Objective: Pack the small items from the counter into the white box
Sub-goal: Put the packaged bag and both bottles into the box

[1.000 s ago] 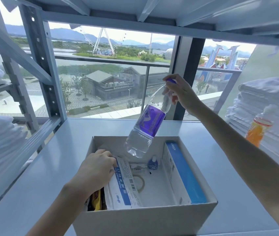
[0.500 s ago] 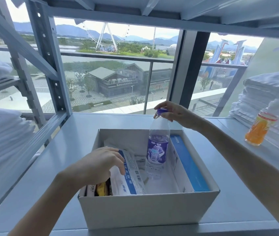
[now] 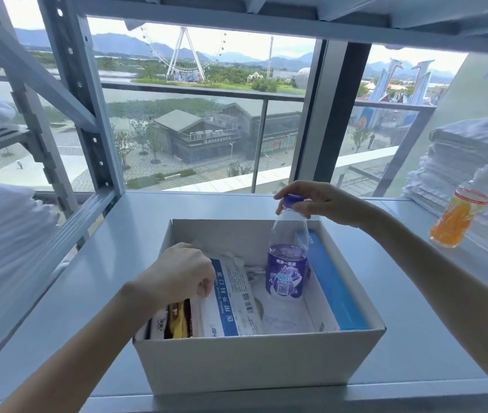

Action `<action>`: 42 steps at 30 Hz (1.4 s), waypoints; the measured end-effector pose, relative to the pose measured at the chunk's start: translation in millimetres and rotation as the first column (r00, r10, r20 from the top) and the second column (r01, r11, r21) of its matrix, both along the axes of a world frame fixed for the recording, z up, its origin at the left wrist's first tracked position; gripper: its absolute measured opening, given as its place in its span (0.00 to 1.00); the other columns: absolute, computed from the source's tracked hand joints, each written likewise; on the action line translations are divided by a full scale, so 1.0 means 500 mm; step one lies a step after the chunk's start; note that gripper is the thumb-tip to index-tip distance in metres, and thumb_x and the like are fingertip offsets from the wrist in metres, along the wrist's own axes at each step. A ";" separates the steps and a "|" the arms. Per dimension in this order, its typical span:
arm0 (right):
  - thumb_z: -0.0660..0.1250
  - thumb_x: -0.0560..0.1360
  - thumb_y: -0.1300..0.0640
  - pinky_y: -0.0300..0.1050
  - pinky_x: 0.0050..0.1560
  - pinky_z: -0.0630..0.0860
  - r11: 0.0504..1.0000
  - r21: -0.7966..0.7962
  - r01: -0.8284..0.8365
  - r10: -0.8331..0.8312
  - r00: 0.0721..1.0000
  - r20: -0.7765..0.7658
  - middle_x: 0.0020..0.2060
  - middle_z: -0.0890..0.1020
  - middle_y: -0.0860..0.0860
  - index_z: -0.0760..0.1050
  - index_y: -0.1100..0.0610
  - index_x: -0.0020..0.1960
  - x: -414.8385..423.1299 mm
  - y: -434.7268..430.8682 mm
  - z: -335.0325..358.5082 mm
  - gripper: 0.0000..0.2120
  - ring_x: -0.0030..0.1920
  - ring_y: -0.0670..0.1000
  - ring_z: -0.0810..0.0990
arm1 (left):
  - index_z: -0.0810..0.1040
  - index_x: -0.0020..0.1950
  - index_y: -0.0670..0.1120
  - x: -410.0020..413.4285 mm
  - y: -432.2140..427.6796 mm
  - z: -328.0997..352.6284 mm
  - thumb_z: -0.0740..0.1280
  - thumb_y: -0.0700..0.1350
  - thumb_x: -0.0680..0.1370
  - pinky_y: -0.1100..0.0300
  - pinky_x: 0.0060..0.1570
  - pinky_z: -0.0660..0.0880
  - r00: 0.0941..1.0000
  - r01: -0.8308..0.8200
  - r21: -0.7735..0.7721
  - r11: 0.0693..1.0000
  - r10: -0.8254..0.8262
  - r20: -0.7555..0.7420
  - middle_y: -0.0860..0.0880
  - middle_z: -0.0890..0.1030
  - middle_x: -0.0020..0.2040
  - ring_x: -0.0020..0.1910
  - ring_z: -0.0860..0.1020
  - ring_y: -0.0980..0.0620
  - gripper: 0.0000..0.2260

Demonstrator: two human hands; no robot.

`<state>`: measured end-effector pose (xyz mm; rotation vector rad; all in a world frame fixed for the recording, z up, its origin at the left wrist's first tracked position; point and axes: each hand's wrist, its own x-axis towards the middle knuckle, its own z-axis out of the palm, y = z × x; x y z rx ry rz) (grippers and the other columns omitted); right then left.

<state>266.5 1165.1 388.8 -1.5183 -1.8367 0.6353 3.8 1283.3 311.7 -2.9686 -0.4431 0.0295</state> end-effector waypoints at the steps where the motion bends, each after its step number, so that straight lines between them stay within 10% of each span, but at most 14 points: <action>1: 0.62 0.74 0.52 0.39 0.46 0.75 1.000 0.009 0.004 -0.004 1.000 0.022 0.48 0.81 0.47 0.74 0.48 0.56 -0.002 0.000 0.001 0.11 0.49 0.51 0.79 | 0.81 0.43 0.54 0.000 0.001 -0.001 0.67 0.42 0.73 0.61 0.58 0.67 1.000 -0.004 -0.026 1.000 0.004 0.008 0.60 0.82 0.44 0.48 0.75 0.60 0.07; 8: 0.64 0.73 0.56 0.54 0.51 0.78 0.995 0.102 -0.007 -0.016 0.974 0.224 0.51 0.79 0.50 0.72 0.45 0.54 -0.007 -0.005 0.017 0.11 0.52 0.52 0.78 | 0.74 0.62 0.60 -0.010 -0.009 0.008 0.64 0.36 0.71 0.56 0.69 0.56 0.985 -0.058 -0.191 0.980 0.025 -0.173 0.58 0.70 0.67 0.70 0.60 0.53 0.24; 13: 0.65 0.75 0.56 0.41 0.45 0.77 0.997 0.071 -0.010 -0.013 0.948 0.318 0.53 0.79 0.45 0.71 0.40 0.53 -0.001 -0.017 0.041 0.12 0.53 0.45 0.77 | 0.70 0.67 0.59 0.013 -0.044 0.013 0.69 0.39 0.72 0.37 0.69 0.34 0.920 -0.020 -0.046 0.999 0.001 -0.391 0.53 0.63 0.72 0.75 0.45 0.46 0.27; 23: 0.66 0.74 0.53 0.38 0.58 0.70 0.845 0.513 -0.150 -0.212 0.787 0.579 0.49 0.79 0.48 0.79 0.55 0.48 -0.080 -0.073 0.017 0.07 0.54 0.47 0.72 | 0.66 0.67 0.56 0.029 -0.029 -0.004 0.67 0.41 0.75 0.50 0.54 0.72 0.893 0.178 -0.052 0.983 -0.184 -0.411 0.51 0.70 0.65 0.58 0.70 0.49 0.23; 29: 0.66 0.73 0.54 0.43 0.52 0.76 0.885 0.424 -0.191 -0.109 0.801 0.589 0.44 0.81 0.48 0.80 0.55 0.45 -0.116 -0.095 -0.032 0.06 0.50 0.47 0.75 | 0.73 0.56 0.51 0.039 -0.010 -0.009 0.67 0.41 0.74 0.52 0.50 0.75 0.835 0.428 0.009 0.904 -0.392 -0.385 0.50 0.75 0.58 0.52 0.75 0.49 0.12; 36: 0.66 0.73 0.57 0.39 0.45 0.78 0.930 0.307 -0.201 -0.012 0.819 0.573 0.43 0.82 0.49 0.81 0.55 0.45 -0.127 -0.105 -0.061 0.05 0.45 0.46 0.77 | 0.78 0.41 0.50 0.003 0.037 0.060 0.70 0.42 0.73 0.51 0.57 0.74 0.896 0.444 -0.008 0.896 -0.444 0.023 0.54 0.83 0.41 0.44 0.80 0.53 0.04; 42: 0.63 0.77 0.62 0.35 0.51 0.74 0.989 -0.134 -0.059 0.119 0.855 0.504 0.55 0.80 0.50 0.71 0.54 0.66 -0.186 -0.066 -0.093 0.18 0.49 0.47 0.80 | 0.74 0.40 0.50 -0.051 0.060 0.123 0.72 0.37 0.71 0.52 0.48 0.77 0.892 0.408 0.084 0.909 -0.416 0.176 0.55 0.81 0.36 0.41 0.80 0.52 0.10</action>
